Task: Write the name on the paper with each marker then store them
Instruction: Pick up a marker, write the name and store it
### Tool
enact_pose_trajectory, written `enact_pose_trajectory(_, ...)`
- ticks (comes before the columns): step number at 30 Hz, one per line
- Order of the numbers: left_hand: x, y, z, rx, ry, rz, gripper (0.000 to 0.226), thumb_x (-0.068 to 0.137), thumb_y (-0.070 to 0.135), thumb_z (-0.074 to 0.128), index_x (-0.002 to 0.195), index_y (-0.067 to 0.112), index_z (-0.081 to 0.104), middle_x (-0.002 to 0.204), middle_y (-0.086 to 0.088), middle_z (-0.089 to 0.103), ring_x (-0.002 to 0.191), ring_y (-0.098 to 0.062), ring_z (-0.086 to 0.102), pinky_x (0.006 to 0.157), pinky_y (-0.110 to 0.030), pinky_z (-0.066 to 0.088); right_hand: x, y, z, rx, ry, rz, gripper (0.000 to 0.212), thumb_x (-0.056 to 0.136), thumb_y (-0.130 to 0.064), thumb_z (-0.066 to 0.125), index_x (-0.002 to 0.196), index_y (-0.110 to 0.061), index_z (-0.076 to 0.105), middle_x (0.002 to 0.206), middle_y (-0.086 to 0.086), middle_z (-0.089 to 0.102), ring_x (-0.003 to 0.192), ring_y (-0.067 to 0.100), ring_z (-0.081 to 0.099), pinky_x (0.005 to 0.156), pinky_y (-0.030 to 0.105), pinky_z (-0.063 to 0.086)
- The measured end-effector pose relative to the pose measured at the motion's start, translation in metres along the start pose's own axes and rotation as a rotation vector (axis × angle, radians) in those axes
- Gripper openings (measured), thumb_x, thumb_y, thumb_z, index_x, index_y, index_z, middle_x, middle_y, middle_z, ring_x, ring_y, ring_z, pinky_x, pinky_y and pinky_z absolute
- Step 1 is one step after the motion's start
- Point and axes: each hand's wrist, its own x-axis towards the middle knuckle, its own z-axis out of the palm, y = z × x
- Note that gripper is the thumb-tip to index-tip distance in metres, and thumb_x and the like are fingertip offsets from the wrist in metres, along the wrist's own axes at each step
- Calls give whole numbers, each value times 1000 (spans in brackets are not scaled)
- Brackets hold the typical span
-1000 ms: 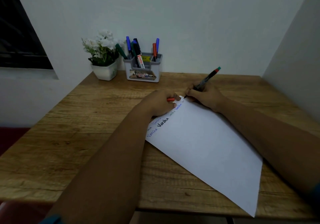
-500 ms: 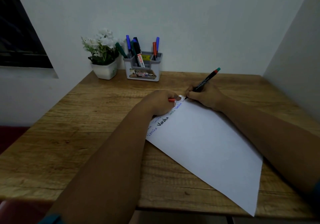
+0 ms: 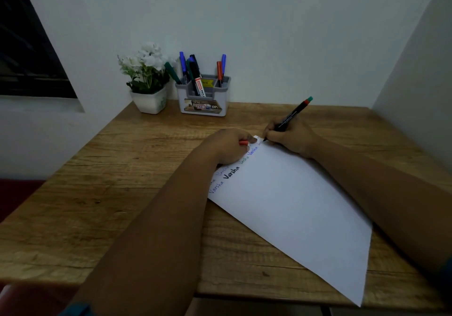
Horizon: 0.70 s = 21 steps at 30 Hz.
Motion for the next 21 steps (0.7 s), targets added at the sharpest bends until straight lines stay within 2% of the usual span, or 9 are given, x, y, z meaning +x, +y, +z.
enact_pose_trajectory(4, 0, -1, -1, -9, -2, 4, 37, 96, 27, 53, 131, 35, 56, 142, 2, 51, 127, -19, 47, 100, -28, 36, 1, -1, 0, -16, -5, 17, 15, 82, -14, 64, 67, -17, 65, 61, -12, 63, 61, -1, 55, 62, 19, 42)
enact_pose_trajectory(6, 0, 0, -1, -10, -1, 3, 36, 96, 27, 53, 131, 35, 57, 142, 2, 52, 127, -19, 47, 99, -27, 36, 2, 1, 0, 116, 48, 45, 18, 82, -11, 65, 64, -14, 63, 57, -10, 60, 57, 3, 54, 59, 20, 43)
enact_pose_trajectory(9, 0, 0, 0, -12, -3, -1, 36, 96, 28, 52, 131, 35, 56, 141, 3, 52, 127, -19, 47, 96, -26, 35, 1, 0, -2, 448, 149, 120, 15, 88, -14, 69, 76, -6, 65, 64, 2, 65, 56, 10, 57, 57, 21, 48)
enact_pose_trajectory(12, 0, 0, 0, 2, -11, -9, 38, 96, 28, 51, 133, 37, 54, 142, 1, 51, 127, -20, 47, 101, -30, 38, 2, 1, -2, 359, 72, 116, 18, 86, -24, 75, 74, -11, 69, 67, 4, 68, 64, 12, 64, 64, 20, 54)
enact_pose_trajectory(14, 0, 1, 0, 37, -25, -16, 42, 97, 27, 48, 136, 41, 49, 145, -2, 47, 129, -23, 45, 105, -36, 39, 2, 2, -2, 363, 14, 121, 19, 84, -9, 73, 68, -18, 70, 74, 4, 70, 75, 16, 66, 77, 27, 55)
enact_pose_trajectory(16, 0, 2, 0, 61, -42, -20, 44, 97, 24, 43, 136, 44, 46, 147, -3, 44, 130, -24, 44, 105, -36, 38, 2, 3, -3, 348, -2, 121, 27, 83, -1, 67, 64, -20, 71, 75, 1, 72, 78, 16, 66, 81, 30, 54)
enact_pose_trajectory(21, 1, 4, 3, 80, -49, -27, 49, 96, 19, 40, 136, 46, 45, 148, -2, 43, 129, -23, 43, 92, -28, 35, 1, 0, 0, 169, 69, 109, 19, 84, -15, 68, 66, -18, 67, 62, -6, 68, 61, 5, 61, 63, 20, 48)
